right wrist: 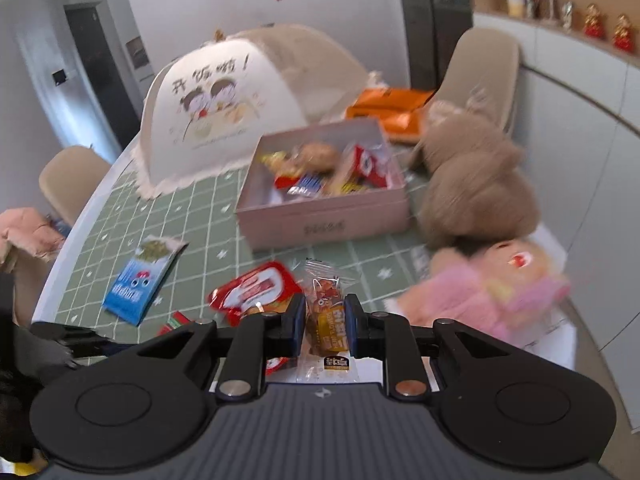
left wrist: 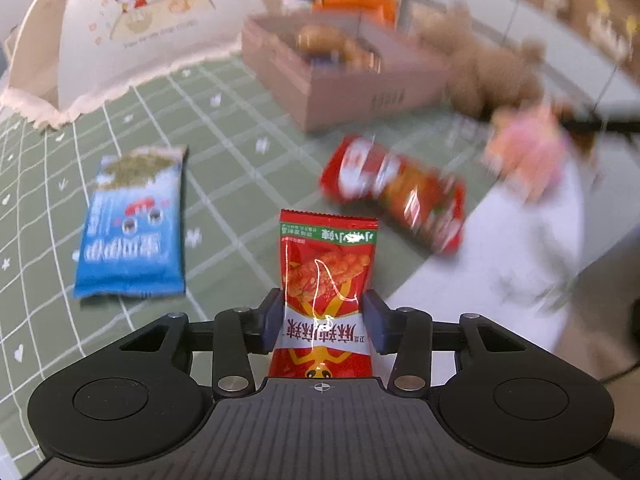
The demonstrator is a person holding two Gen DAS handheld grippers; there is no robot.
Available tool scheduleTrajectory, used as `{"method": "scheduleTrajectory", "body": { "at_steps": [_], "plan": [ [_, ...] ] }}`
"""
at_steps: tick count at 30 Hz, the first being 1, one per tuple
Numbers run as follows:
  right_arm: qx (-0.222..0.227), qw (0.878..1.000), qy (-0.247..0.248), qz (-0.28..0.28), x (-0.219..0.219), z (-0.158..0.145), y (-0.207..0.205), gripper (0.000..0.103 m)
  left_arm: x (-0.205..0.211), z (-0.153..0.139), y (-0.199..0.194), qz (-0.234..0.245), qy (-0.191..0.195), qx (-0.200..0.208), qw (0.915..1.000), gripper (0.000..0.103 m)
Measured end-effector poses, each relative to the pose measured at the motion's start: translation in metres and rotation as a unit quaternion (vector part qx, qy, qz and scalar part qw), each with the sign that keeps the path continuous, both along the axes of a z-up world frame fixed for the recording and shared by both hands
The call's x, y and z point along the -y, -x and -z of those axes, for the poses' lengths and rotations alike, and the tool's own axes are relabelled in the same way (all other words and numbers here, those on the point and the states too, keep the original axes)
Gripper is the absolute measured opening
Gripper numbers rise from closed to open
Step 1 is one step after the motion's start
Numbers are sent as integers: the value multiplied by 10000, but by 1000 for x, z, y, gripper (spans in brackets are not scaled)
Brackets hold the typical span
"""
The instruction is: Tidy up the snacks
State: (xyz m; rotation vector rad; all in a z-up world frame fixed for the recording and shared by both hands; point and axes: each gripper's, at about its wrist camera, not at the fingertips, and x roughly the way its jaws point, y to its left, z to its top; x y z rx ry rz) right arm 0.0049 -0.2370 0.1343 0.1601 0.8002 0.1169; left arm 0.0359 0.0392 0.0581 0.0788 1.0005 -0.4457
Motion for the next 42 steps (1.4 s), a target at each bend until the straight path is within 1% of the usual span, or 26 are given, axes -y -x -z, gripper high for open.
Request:
{"method": "scheduleTrajectory", "body": {
  "at_steps": [1,3,6,8,10,12,13,15,16,17,19,21,22,24,25,26,27,28,30,32,34,35,38,40,42],
  "plan": [
    [19,10000,-8,40,3,-1,2,20,-4,-17,-5,-24,254,86,9996,48],
    [40,9999,-61,140,7,-2,6,20,-5,-53,-17,-76,667,424,9968,48],
    [90,9995,-126,290,14,-5,6,20,8,-108,-53,-194,1260,1074,9860,49],
    [140,9993,-126,312,10,-10,2,20,26,-130,-89,-308,1573,1267,9789,56],
    [201,9995,-92,240,7,-18,-2,20,44,-134,-135,-381,1874,1166,9746,53],
    [265,9994,82,190,3,-28,-5,20,48,-126,-165,-698,2095,996,9702,53],
    [304,9993,159,159,2,-33,-5,20,44,-120,-172,-815,2223,879,9676,53],
    [376,9988,270,137,5,-41,-4,20,28,-113,-166,-865,2467,830,9617,53],
    [377,9988,277,165,7,-45,-6,21,19,-107,-156,-875,2478,859,9610,53],
    [384,9987,256,206,11,-48,-9,21,10,-99,-143,-878,2396,857,9631,53],
    [483,9984,192,219,15,-54,-17,21,-6,-77,-118,-837,2156,695,9704,53],
    [646,9977,146,140,14,-65,-36,21,-16,-50,-95,-729,1969,359,9771,53],
    [766,9969,151,95,11,-74,-52,21,-18,-34,-83,-678,1908,99,9792,53],
    [988,9950,122,-13,4,-88,-85,21,-17,-12,-67,-582,1905,-306,9795,53],
    [1129,9936,-1,-8,3,-95,-105,22,-15,-2,-60,-562,1921,-446,9787,53],
    [1202,9926,-173,54,3,-100,-129,37,-13,4,-56,-570,1898,-553,9786,53],
    [1119,9933,-270,129,4,-103,-149,65,-11,8,-52,-547,1847,-621,9793,53],
    [1003,9941,-357,206,4,-103,-168,70,-11,11,-49,-485,1766,-641,9810,53],
    [843,9946,-500,332,6,-98,-186,69,-16,9,-46,-417,1589,-518,9851,53],
    [768,9952,-516,322,5,-86,-186,69,-31,4,-45,-566,1439,-280,9876,53],
    [596,9971,-432,210,0,-67,-177,70,-55,1,-50,-957,1411,-130,9853,53],
    [445,9984,-326,105,-5,-54,-173,70,-67,-1,-54,-1188,1397,-79,9830,53],
    [21,9998,-52,-192,-21,-13,-158,70,-107,3,-70,-2002,1248,86,9717,53],
    [-300,9986,-91,-415,-33,15,-147,70,-126,8,-80,-2407,1115,159,9640,53],
    [-602,9961,-162,-624,-46,43,-136,70,-138,13,-91,-2601,993,196,9603,53]
  ]
}}
